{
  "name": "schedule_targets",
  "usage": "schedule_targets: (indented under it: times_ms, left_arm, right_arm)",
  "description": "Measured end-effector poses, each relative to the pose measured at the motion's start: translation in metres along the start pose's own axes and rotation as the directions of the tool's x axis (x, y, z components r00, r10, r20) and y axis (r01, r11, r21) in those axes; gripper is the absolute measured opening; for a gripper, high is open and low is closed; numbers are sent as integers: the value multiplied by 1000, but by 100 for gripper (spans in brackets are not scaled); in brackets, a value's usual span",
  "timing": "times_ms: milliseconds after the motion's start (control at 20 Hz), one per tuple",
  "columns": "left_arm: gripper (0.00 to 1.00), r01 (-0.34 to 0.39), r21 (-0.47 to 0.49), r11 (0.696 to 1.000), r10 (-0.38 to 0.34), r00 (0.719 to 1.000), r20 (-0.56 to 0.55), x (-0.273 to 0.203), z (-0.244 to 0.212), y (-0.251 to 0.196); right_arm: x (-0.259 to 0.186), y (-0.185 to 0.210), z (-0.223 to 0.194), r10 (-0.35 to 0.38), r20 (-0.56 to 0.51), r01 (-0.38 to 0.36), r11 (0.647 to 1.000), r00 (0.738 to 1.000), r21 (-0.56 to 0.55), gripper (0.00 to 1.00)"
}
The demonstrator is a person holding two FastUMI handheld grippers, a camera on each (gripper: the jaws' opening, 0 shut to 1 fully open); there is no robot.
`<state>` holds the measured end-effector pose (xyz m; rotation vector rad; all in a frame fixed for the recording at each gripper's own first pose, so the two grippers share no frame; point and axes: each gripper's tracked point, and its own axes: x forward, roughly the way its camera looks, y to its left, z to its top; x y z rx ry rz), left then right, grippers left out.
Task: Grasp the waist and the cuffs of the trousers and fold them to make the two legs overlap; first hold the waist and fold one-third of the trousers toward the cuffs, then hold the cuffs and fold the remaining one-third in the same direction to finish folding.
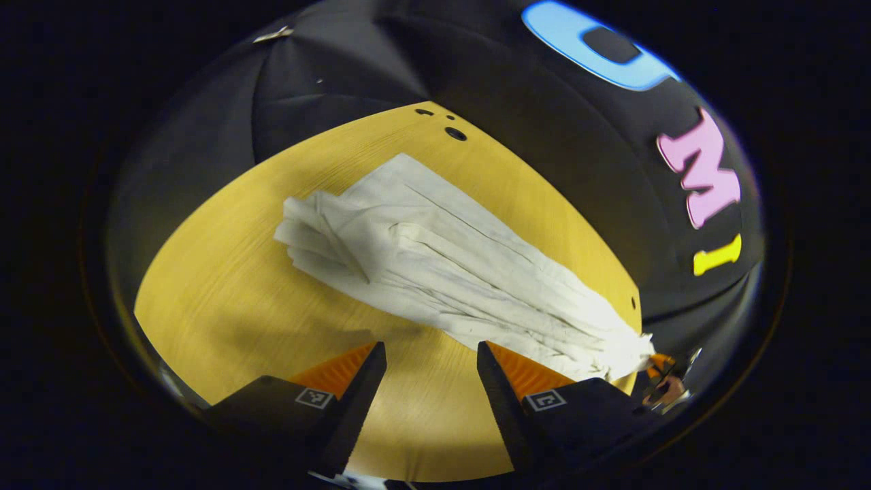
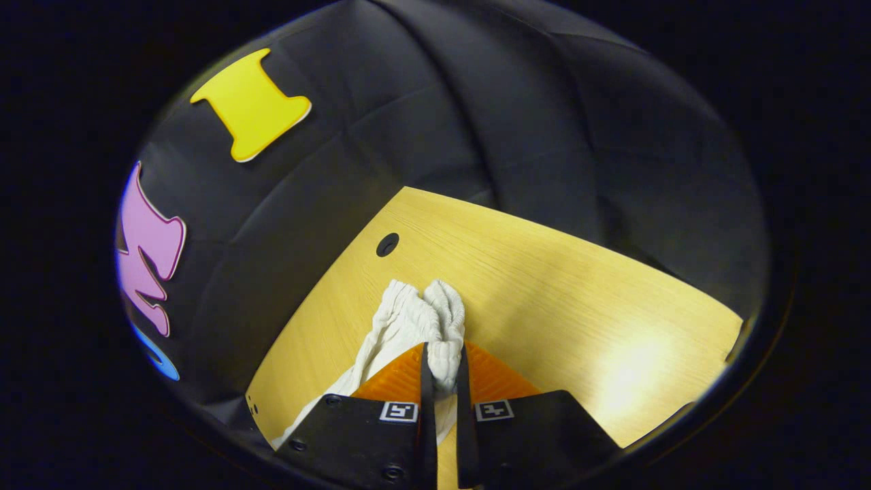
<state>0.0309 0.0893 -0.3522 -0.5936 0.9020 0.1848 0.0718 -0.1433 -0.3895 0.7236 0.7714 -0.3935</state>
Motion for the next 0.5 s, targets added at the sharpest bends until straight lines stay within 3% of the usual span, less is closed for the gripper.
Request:
schedule_targets:
  times_ms: [300,500]
  left_arm:
    - [87,66,-142,988,-58,996,62,18,37,3]
    - [87,63,-235,970,-50,997,62,44,47,0]
  right_arm:
    - [-5,2,9,-3,32,4,999,999,-44,16]
    - [-5,2,11,17,38,-13,995,999,-96,16]
